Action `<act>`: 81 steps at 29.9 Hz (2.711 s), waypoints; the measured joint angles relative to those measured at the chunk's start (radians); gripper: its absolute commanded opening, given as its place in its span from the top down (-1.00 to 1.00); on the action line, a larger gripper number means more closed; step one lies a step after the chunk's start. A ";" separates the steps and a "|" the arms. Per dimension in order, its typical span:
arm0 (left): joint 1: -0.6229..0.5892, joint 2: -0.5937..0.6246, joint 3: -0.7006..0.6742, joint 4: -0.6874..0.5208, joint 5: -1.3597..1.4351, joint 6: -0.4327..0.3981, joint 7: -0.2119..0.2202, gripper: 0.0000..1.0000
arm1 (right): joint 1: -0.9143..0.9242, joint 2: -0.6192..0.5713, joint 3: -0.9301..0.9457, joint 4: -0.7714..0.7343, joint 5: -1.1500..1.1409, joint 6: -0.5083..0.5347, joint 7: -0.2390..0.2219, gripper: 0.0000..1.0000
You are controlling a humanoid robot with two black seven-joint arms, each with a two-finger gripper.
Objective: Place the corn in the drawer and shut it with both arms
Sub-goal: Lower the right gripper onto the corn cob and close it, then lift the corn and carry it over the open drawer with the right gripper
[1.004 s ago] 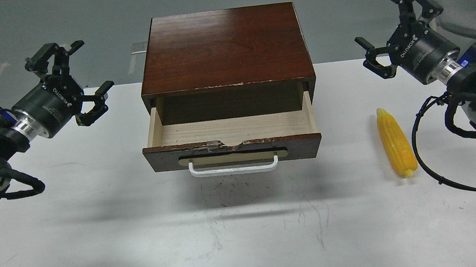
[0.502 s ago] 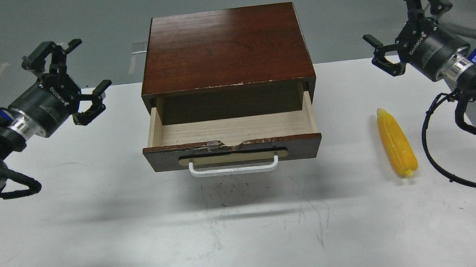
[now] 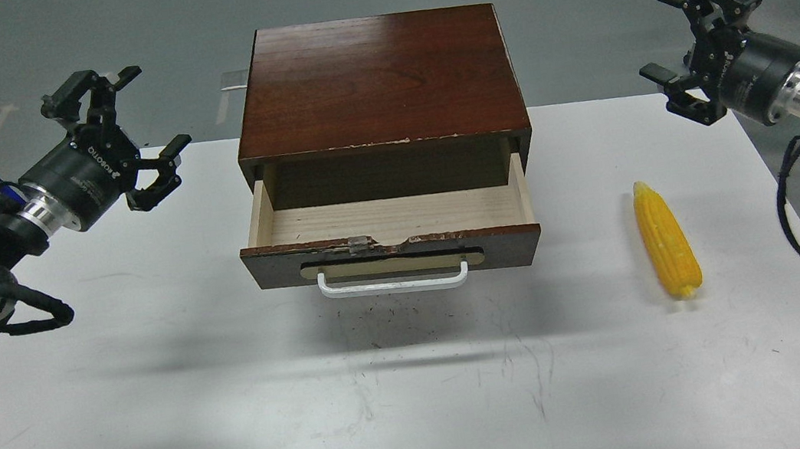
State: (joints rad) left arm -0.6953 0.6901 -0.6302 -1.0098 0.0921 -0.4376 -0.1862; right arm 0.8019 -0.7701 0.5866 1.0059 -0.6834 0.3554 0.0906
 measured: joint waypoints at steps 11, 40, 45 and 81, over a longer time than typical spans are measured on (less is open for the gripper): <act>0.000 0.004 0.001 -0.024 0.003 0.003 -0.001 -1.00 | 0.133 -0.082 -0.392 0.003 -0.526 -0.068 0.006 -0.94; 0.028 0.005 0.000 -0.026 0.000 0.032 -0.007 -1.00 | 0.012 0.054 -0.514 0.010 -0.680 -0.189 -0.030 0.89; 0.032 0.006 -0.001 -0.026 0.000 0.032 -0.007 -1.00 | 0.014 0.056 -0.515 0.034 -0.680 -0.214 -0.038 1.00; 0.032 0.003 -0.008 -0.022 0.000 0.041 -0.009 -1.00 | 0.670 0.068 -0.527 0.477 -1.408 -0.277 0.394 1.00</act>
State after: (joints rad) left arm -0.6632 0.6931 -0.6379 -1.0323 0.0920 -0.3963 -0.1951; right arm 1.4715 -0.7023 0.0597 1.4825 -2.0910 0.0785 0.4843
